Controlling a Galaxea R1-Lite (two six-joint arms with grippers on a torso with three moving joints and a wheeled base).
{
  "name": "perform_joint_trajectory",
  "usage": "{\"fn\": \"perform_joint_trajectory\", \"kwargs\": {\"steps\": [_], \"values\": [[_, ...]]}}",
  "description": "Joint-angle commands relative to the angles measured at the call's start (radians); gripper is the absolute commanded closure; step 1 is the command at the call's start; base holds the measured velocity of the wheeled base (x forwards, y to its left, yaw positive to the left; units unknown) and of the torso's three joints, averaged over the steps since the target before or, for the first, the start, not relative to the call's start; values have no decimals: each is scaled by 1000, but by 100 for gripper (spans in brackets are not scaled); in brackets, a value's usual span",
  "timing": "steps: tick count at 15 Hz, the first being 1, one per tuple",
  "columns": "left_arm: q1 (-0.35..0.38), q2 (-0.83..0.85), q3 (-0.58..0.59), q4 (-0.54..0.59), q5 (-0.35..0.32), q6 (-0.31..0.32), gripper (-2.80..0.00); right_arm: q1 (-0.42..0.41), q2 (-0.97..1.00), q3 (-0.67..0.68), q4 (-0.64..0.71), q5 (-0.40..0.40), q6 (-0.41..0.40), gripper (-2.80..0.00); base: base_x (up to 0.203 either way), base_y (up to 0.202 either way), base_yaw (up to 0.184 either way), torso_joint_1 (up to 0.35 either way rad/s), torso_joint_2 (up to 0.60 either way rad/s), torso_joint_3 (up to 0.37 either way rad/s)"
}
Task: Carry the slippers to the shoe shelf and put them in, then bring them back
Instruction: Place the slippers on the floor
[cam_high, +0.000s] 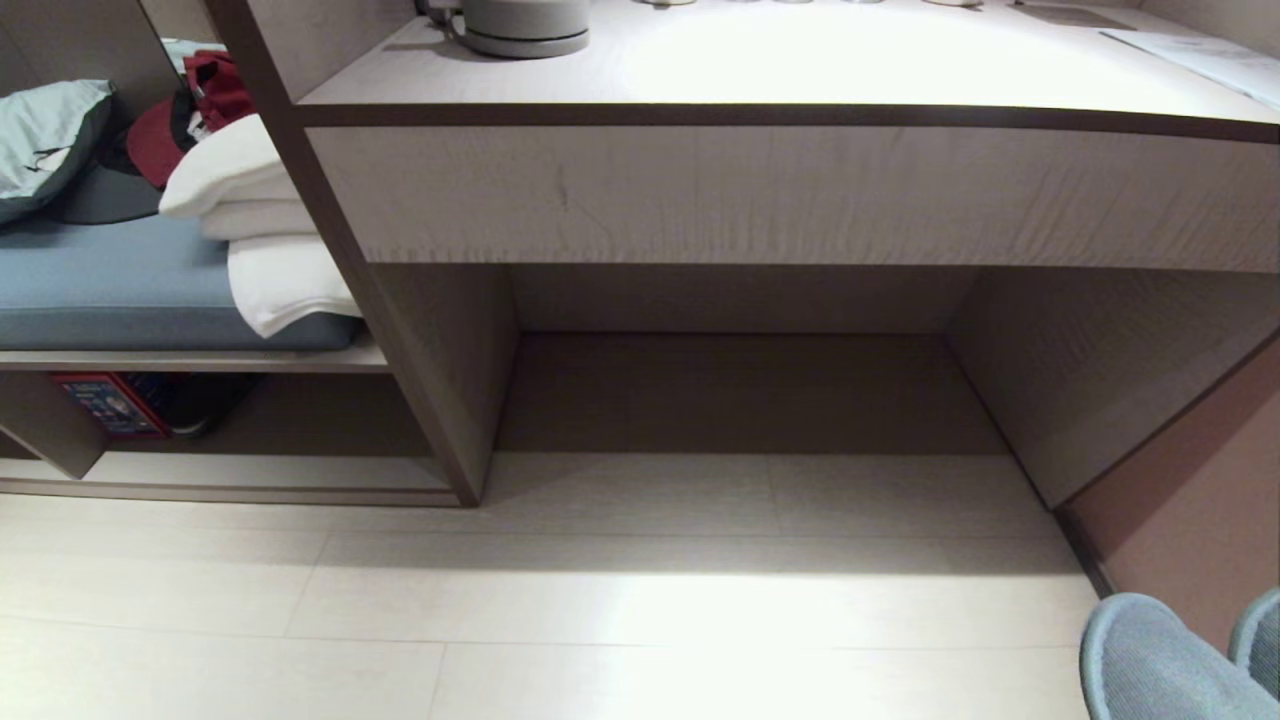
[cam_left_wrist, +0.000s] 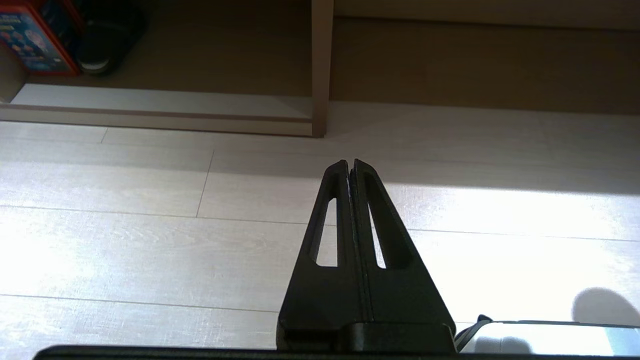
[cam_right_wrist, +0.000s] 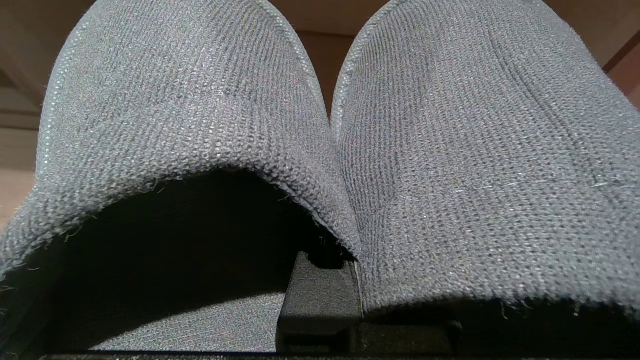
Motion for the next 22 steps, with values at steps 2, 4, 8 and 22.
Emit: {"fn": "perform_joint_trajectory", "kwargs": {"steps": [2,4,8,22], "values": [[0,1,0,0,0,-1,0,0,-2,2,0,1,0,0,0,0,0,1,2,-198],[0,1,0,0,0,-1,0,0,-2,2,0,1,0,0,0,0,0,5,3,-204],[0,1,0,2,0,1,0,0,-2,2,0,1,0,0,0,0,0,2,2,-193],[0,1,-2,3,0,0,0,0,-2,2,0,1,0,0,0,0,0,2,3,-197]]}}
